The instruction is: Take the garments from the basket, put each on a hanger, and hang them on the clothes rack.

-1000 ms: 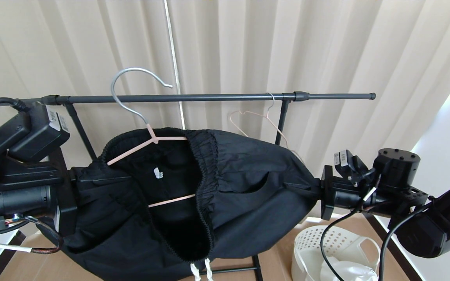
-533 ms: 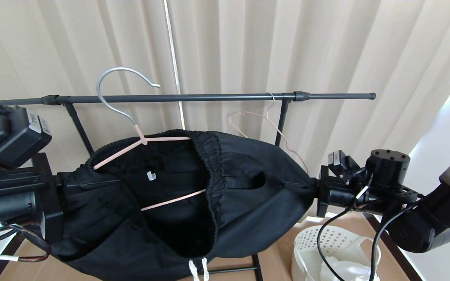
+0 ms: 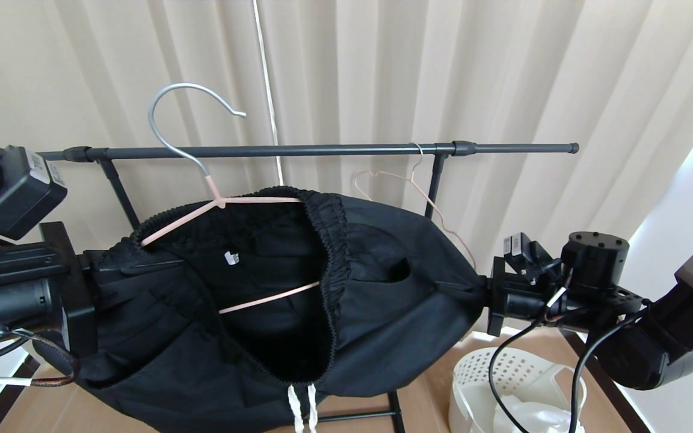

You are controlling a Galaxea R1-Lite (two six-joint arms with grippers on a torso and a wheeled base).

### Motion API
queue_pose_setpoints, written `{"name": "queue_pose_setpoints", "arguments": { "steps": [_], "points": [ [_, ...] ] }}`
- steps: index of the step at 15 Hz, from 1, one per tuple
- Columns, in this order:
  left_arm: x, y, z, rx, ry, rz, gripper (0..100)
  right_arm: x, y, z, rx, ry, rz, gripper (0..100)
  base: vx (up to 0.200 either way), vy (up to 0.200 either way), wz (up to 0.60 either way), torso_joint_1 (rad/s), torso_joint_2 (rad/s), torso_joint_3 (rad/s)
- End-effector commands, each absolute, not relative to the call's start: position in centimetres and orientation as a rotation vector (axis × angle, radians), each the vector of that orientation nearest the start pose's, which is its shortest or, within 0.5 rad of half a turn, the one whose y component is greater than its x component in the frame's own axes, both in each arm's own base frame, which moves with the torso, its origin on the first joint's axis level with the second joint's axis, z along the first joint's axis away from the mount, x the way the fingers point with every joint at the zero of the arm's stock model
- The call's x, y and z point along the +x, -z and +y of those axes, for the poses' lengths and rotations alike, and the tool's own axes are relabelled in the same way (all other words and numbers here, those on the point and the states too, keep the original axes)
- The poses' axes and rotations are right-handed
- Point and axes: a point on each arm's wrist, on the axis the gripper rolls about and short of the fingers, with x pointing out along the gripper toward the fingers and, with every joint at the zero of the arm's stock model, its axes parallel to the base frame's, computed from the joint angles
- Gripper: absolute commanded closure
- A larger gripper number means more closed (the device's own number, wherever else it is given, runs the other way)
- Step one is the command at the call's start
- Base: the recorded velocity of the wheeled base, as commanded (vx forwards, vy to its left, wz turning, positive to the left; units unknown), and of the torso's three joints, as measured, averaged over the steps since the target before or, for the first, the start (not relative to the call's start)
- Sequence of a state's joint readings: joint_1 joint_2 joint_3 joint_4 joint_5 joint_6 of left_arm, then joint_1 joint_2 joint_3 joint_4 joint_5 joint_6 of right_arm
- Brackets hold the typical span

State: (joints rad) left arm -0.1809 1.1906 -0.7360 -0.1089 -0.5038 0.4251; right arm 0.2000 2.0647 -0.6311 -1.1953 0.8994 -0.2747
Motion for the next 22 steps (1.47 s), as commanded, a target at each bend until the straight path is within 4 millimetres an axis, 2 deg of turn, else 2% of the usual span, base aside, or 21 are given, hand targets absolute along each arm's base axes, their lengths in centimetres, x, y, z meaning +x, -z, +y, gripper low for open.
{"name": "queue_pose_setpoints", "arguments": {
  "steps": [1,2,3,5,12,15,20,22],
  "points": [
    [17.0,-23.5,-4.2,0.347,0.74,0.204,100,32.1,-7.9,8.3,-0.161,-1.118,0.084,100,0.0,0.0,0.0,0.0,0.0,0.0],
    [16.9,-23.4,-4.2,0.346,0.741,0.207,100,32.1,-8.0,8.3,-0.162,-1.116,0.081,100,0.0,0.0,0.0,0.0,0.0,0.0],
    [17.0,-23.4,-4.2,0.346,0.741,0.208,100,32.1,-8.1,8.4,-0.163,-1.117,0.079,0,0.0,0.0,0.0,0.0,0.0,0.0],
    [17.1,-23.1,-4.2,0.342,0.739,0.224,100,32.0,-8.6,8.6,-0.169,-1.12,0.06,0,0.0,0.0,0.0,0.0,0.0,0.0],
    [19.4,-19.5,-3.9,0.322,0.715,0.394,100,30.7,-10.9,8.4,-0.193,-1.119,-0.002,0,0.0,0.0,0.0,0.0,0.0,0.0],
    [20.5,-17.6,-3.9,0.333,0.686,0.486,100,30.5,-11.1,8.6,-0.195,-1.125,-0.008,0,0.0,0.0,0.0,0.0,0.0,0.0],
    [22.3,-15.5,-4.0,0.318,0.69,0.571,100,30.4,-11.1,8.6,-0.195,-1.125,-0.007,0,0.0,0.0,0.0,0.0,0.0,0.0],
    [23.9,-14.6,-3.9,0.317,0.667,0.551,100,30.4,-11.1,8.6,-0.195,-1.125,-0.008,0,0.0,0.0,0.0,0.0,0.0,0.0]
  ]
}}
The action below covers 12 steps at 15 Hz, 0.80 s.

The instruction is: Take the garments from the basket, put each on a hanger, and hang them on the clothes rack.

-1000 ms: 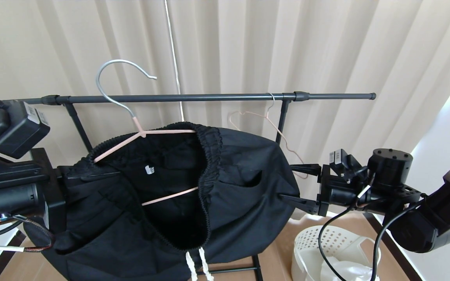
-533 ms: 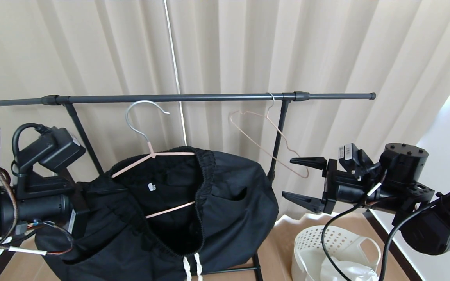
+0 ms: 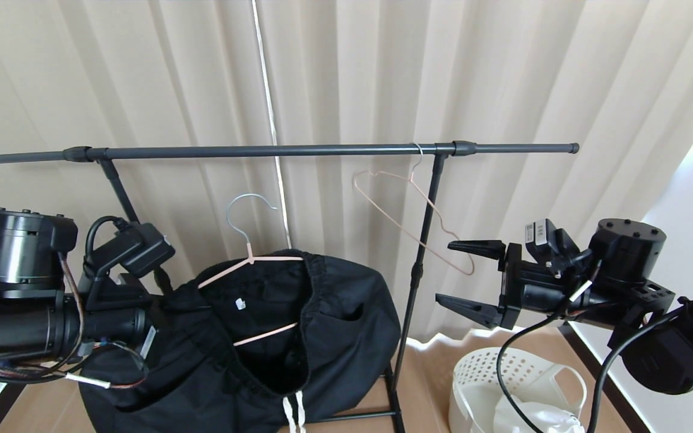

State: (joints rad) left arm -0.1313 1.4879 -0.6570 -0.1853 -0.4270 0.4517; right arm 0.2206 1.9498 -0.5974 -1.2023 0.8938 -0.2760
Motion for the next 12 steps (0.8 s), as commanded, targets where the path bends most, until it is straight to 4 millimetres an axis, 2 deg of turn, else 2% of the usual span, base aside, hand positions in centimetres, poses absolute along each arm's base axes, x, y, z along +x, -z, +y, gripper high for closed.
{"name": "queue_pose_setpoints", "arguments": {
  "steps": [1,3,4,9,12],
  "points": [
    [24.6,-14.3,-4.0,0.327,0.636,0.542,100,30.4,-11.1,8.6,-0.195,-1.125,-0.008,0,0.0,0.0,0.0,0.0,0.0,0.0],
    [25.0,-14.0,-4.0,0.332,0.616,0.545,100,30.4,-11.1,8.6,-0.195,-1.125,-0.008,0,0.0,0.0,0.0,0.0,0.0,0.0],
    [26.9,-13.3,-4.4,0.309,0.538,0.543,100,30.4,-11.2,8.6,-0.196,-1.124,-0.01,0,0.0,0.0,0.0,0.0,0.0,0.0],
    [31.3,-13.2,-6.8,0.165,0.313,0.554,100,30.5,-11.2,8.6,-0.2,-1.103,-0.009,0,0.0,0.0,0.0,0.0,0.0,0.0],
    [33.7,-13.4,-8.0,0.086,0.276,0.534,100,30.4,-11.3,8.6,-0.201,-1.103,-0.01,0,0.0,0.0,0.0,0.0,0.0,0.0]
  ]
}}
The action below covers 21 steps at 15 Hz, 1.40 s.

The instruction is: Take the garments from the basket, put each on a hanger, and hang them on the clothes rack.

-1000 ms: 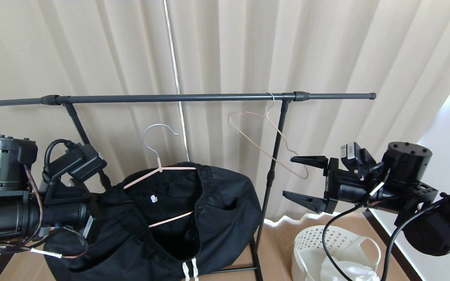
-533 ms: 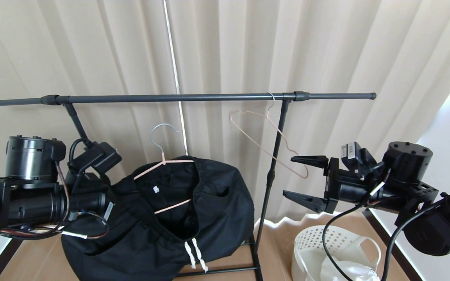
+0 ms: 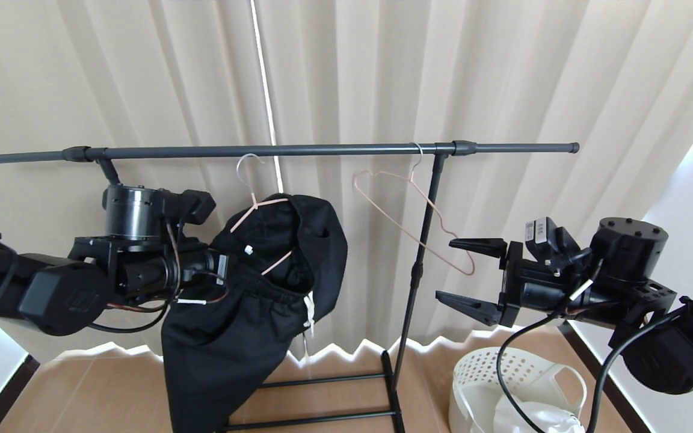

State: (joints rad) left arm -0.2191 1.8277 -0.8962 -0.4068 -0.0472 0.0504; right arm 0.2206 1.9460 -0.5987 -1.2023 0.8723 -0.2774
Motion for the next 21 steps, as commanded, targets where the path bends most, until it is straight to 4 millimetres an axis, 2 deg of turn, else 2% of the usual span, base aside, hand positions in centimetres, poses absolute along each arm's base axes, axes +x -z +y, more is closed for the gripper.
{"name": "queue_pose_setpoints", "arguments": {
  "steps": [1,5,8,12,18,21],
  "points": [
    [34.2,-13.5,-8.3,0.081,0.279,0.527,100,30.4,-11.4,8.6,-0.202,-1.103,-0.013,0,0.0,0.0,0.0,0.0,0.0,0.0],
    [36.8,-14.5,-8.9,0.009,0.262,0.47,100,30.3,-11.4,8.6,-0.203,-1.102,-0.015,0,0.0,0.0,0.0,0.0,0.0,0.0],
    [38.7,-14.5,-9.3,-0.016,0.258,0.444,100,30.3,-11.5,8.5,-0.203,-1.1,-0.018,0,0.0,0.0,0.0,0.0,0.0,0.0],
    [41.3,-13.3,-10.1,-0.002,0.2,0.434,100,30.4,-11.5,8.5,-0.204,-1.099,-0.019,0,0.0,0.0,0.0,0.0,0.0,0.0],
    [43.6,-11.8,-10.7,0.001,0.183,0.428,100,30.5,-11.4,8.6,-0.204,-1.098,-0.017,0,0.0,0.0,0.0,0.0,0.0,0.0],
    [44.6,-11.7,-10.9,-0.019,0.179,0.41,100,30.5,-11.4,8.5,-0.203,-1.096,-0.016,0,0.0,0.0,0.0,0.0,0.0,0.0]
  ]
}}
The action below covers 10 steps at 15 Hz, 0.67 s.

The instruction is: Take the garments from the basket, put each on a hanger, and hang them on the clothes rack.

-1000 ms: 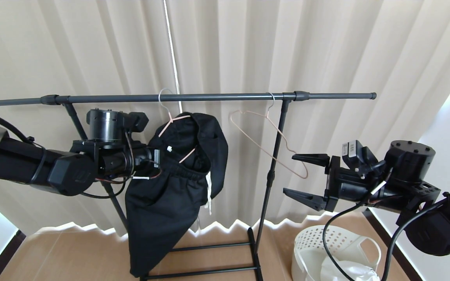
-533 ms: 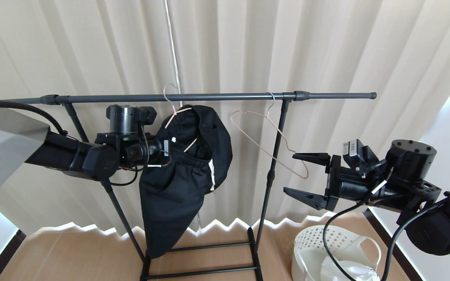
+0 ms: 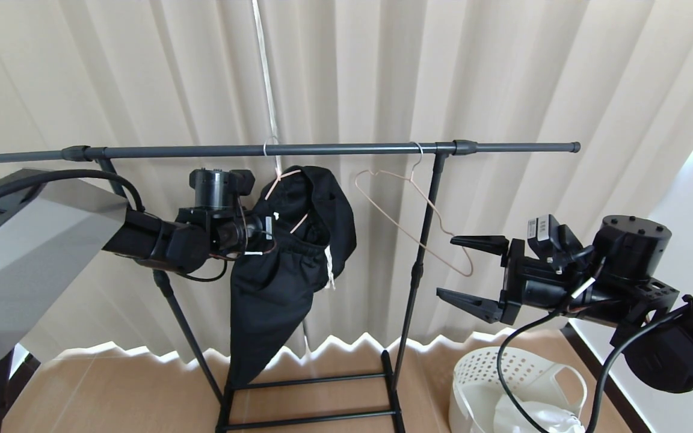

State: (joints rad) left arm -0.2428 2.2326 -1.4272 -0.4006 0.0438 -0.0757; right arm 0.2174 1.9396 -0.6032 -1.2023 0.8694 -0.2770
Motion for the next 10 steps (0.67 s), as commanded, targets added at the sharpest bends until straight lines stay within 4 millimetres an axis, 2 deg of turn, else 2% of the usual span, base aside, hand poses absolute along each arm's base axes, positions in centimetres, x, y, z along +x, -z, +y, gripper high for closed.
{"name": "queue_pose_setpoints", "arguments": {
  "steps": [1,6,10],
  "points": [
    [44.7,-11.8,-11.0,-0.023,0.18,0.408,100,30.5,-11.4,8.5,-0.203,-1.096,-0.016,0,0.0,0.0,0.0,0.0,0.0,0.0],
    [46.0,-11.2,-11.3,-0.028,0.18,0.394,100,30.6,-11.3,8.5,-0.202,-1.097,-0.013,0,0.0,0.0,0.0,0.0,0.0,0.0],
    [46.2,-10.5,-11.4,-0.027,0.179,0.406,100,30.7,-11.2,8.5,-0.202,-1.095,-0.011,0,0.0,0.0,0.0,0.0,0.0,0.0]
  ]
}}
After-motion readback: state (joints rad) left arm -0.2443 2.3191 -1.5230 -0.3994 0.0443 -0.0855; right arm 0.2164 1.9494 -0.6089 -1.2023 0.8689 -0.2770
